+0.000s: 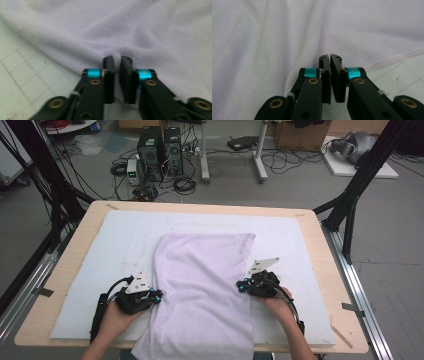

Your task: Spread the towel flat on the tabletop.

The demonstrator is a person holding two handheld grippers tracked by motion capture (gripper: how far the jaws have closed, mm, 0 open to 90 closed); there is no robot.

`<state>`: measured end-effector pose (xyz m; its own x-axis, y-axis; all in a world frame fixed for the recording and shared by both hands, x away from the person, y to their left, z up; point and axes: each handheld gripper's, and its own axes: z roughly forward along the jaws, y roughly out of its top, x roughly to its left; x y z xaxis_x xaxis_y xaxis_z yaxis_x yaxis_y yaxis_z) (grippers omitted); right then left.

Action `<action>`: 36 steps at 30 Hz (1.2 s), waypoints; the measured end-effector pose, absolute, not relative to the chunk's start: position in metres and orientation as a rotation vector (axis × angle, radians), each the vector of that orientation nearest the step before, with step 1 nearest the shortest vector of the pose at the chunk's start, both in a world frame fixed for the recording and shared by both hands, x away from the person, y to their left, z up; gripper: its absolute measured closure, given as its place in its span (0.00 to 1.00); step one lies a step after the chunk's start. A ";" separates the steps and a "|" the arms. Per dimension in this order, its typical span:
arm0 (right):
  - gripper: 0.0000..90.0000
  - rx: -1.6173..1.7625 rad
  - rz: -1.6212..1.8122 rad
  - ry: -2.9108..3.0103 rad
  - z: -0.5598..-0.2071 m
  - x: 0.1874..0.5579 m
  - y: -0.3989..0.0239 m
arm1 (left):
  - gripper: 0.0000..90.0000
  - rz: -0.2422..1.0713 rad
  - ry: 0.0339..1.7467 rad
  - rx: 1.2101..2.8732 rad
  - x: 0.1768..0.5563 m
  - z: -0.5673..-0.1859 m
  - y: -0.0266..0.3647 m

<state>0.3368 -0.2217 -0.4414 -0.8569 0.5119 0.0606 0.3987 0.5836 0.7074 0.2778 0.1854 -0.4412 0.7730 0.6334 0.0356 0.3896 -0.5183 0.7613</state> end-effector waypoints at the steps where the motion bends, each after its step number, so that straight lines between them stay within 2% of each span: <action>1: 0.98 0.760 1.106 2.647 -0.440 0.336 -0.223 | 0.96 0.393 0.758 2.171 0.279 -0.440 0.185; 7: 1.00 0.798 1.040 2.540 -0.420 0.339 -0.244 | 0.95 0.385 0.758 2.078 0.285 -0.425 0.185; 8: 1.00 0.815 1.020 2.522 -0.418 0.340 -0.248 | 0.92 0.400 0.759 2.074 0.286 -0.423 0.185; 10: 0.98 0.843 1.016 2.509 -0.417 0.342 -0.255 | 0.79 0.396 0.778 2.058 0.288 -0.420 0.188; 11: 0.94 0.852 1.030 2.511 -0.416 0.342 -0.256 | 0.78 0.393 0.782 2.053 0.288 -0.419 0.190; 13: 0.90 0.822 1.097 2.510 -0.413 0.336 -0.255 | 0.78 0.391 0.782 2.053 0.286 -0.419 0.195; 17: 0.83 0.704 1.171 2.545 -0.409 0.317 -0.241 | 0.89 0.395 0.772 2.103 0.278 -0.425 0.206; 21: 0.78 0.622 1.235 2.589 -0.414 0.296 -0.227 | 0.90 0.347 0.786 2.120 0.272 -0.434 0.214; 22: 0.77 0.602 1.235 2.606 -0.416 0.292 -0.224 | 0.87 0.328 0.794 2.121 0.272 -0.436 0.214; 26: 0.70 0.561 1.207 2.675 -0.427 0.284 -0.213 | 0.65 0.249 0.841 2.132 0.277 -0.441 0.208; 27: 0.70 0.572 1.188 2.685 -0.430 0.284 -0.211 | 0.64 0.243 0.843 2.136 0.278 -0.443 0.205; 29: 0.70 0.582 1.160 2.699 -0.436 0.285 -0.210 | 0.69 0.261 0.835 2.143 0.280 -0.444 0.199; 31: 0.70 0.592 1.133 2.707 -0.441 0.286 -0.210 | 0.89 0.263 0.821 2.137 0.281 -0.443 0.194; 32: 0.70 0.598 1.136 2.705 -0.442 0.286 -0.209 | 0.93 0.276 0.820 2.136 0.281 -0.442 0.192; 36: 0.70 0.597 1.131 2.699 -0.442 0.286 -0.210 | 0.95 0.328 0.825 2.071 0.278 -0.430 0.196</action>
